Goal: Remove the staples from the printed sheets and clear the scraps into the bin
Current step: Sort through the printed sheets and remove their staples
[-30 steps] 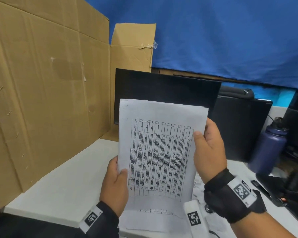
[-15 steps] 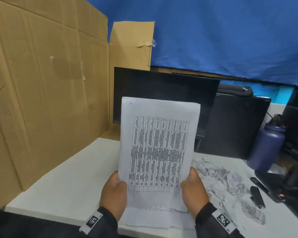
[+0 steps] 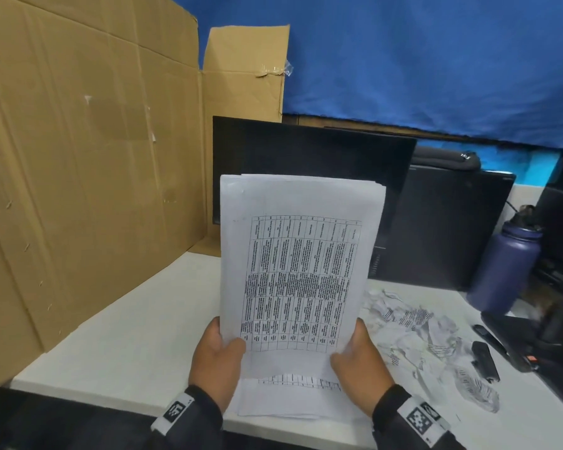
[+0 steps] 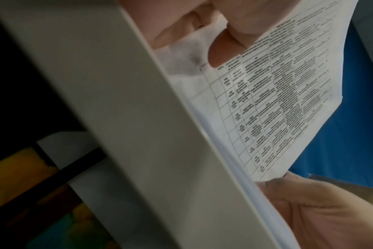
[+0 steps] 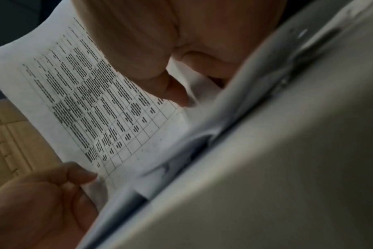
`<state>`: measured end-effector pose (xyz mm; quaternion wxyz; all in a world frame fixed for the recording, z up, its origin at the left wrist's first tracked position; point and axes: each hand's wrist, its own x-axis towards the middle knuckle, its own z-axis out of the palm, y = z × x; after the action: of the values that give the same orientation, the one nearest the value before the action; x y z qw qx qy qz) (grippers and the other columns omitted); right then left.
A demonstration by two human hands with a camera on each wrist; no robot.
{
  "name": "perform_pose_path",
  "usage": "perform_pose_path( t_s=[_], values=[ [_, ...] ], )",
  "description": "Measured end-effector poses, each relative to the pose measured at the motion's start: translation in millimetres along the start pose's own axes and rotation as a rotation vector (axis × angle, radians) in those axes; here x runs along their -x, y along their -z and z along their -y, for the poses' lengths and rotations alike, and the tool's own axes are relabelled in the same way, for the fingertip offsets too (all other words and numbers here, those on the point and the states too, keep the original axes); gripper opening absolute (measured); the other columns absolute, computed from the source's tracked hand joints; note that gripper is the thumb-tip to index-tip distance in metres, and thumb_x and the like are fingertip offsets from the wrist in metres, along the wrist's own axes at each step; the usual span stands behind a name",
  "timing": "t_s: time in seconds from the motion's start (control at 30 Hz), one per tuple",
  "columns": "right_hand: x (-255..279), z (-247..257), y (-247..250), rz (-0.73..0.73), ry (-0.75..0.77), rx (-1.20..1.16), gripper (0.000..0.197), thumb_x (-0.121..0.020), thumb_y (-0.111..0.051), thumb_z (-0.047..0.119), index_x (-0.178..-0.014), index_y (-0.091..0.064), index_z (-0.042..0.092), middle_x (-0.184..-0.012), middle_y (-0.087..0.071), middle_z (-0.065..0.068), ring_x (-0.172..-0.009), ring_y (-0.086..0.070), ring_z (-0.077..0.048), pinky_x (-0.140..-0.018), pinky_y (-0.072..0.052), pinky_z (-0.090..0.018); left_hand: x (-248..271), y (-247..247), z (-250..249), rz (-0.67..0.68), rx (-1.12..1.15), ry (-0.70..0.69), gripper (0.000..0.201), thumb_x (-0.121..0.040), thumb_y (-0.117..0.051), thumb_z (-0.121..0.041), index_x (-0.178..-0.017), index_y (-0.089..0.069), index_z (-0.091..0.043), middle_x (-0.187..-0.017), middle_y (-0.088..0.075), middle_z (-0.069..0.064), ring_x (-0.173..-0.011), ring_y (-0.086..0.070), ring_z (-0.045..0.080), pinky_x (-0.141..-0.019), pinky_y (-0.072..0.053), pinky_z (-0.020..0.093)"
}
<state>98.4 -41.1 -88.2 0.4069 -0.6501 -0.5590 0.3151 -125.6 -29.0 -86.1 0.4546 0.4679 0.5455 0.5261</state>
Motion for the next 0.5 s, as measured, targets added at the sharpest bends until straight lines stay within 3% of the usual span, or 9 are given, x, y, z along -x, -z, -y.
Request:
perform_pose_path(
  t_s=[0.17, 0.27, 0.33, 0.43, 0.5],
  values=[
    [-1, 5, 4, 0.042, 0.016, -0.033, 0.046, -0.088, -0.054, 0.001, -0.120, -0.054, 0.032, -0.114, -0.070, 0.015, -0.107, -0.065, -0.005, -0.095, -0.053, -0.029, 4, -1, -13, -0.006, -0.110, -0.071, 0.023, -0.099, -0.054, -0.015, -0.105, -0.071, -0.029, -0.098, -0.078, -0.011, -0.096, -0.072, 0.013, -0.086, -0.058, 0.036],
    [9, 22, 23, -0.008, 0.126, -0.171, 0.033, -0.095, -0.061, 0.014, -0.121, -0.058, 0.034, -0.114, -0.072, 0.017, -0.107, -0.066, -0.003, -0.092, -0.053, -0.030, 9, -1, -30, -0.001, -0.056, -0.104, 0.026, -0.098, -0.054, -0.012, -0.106, -0.072, -0.029, -0.098, -0.079, -0.011, -0.094, -0.073, 0.013, -0.084, -0.060, 0.037],
    [17, 29, 41, -0.054, 0.176, -0.285, 0.031, -0.096, -0.062, 0.020, -0.123, -0.060, 0.033, -0.117, -0.072, 0.014, -0.110, -0.067, -0.007, -0.093, -0.052, -0.034, 15, -4, -42, 0.086, 0.010, -0.106, 0.031, -0.097, -0.054, -0.006, -0.109, -0.073, -0.028, -0.102, -0.079, -0.011, -0.097, -0.074, 0.014, -0.088, -0.059, 0.039],
    [30, 19, 62, -0.110, 0.169, -0.394, 0.032, -0.095, -0.062, 0.011, -0.120, -0.064, 0.031, -0.118, -0.073, 0.008, -0.110, -0.069, -0.016, -0.097, -0.051, -0.045, 25, -12, -53, 0.304, 0.053, -0.034, 0.035, -0.097, -0.054, 0.000, -0.115, -0.072, -0.025, -0.110, -0.079, -0.007, -0.103, -0.074, 0.015, -0.094, -0.057, 0.042],
    [38, 0, 73, -0.197, 0.122, -0.381, 0.032, -0.093, -0.063, 0.007, -0.112, -0.068, 0.032, -0.110, -0.076, 0.006, -0.103, -0.072, -0.019, -0.096, -0.052, -0.050, 27, -18, -54, 0.476, -0.026, 0.003, 0.028, -0.101, -0.054, -0.010, -0.121, -0.069, -0.024, -0.114, -0.077, -0.005, -0.105, -0.073, 0.016, -0.096, -0.056, 0.039]
  ],
)
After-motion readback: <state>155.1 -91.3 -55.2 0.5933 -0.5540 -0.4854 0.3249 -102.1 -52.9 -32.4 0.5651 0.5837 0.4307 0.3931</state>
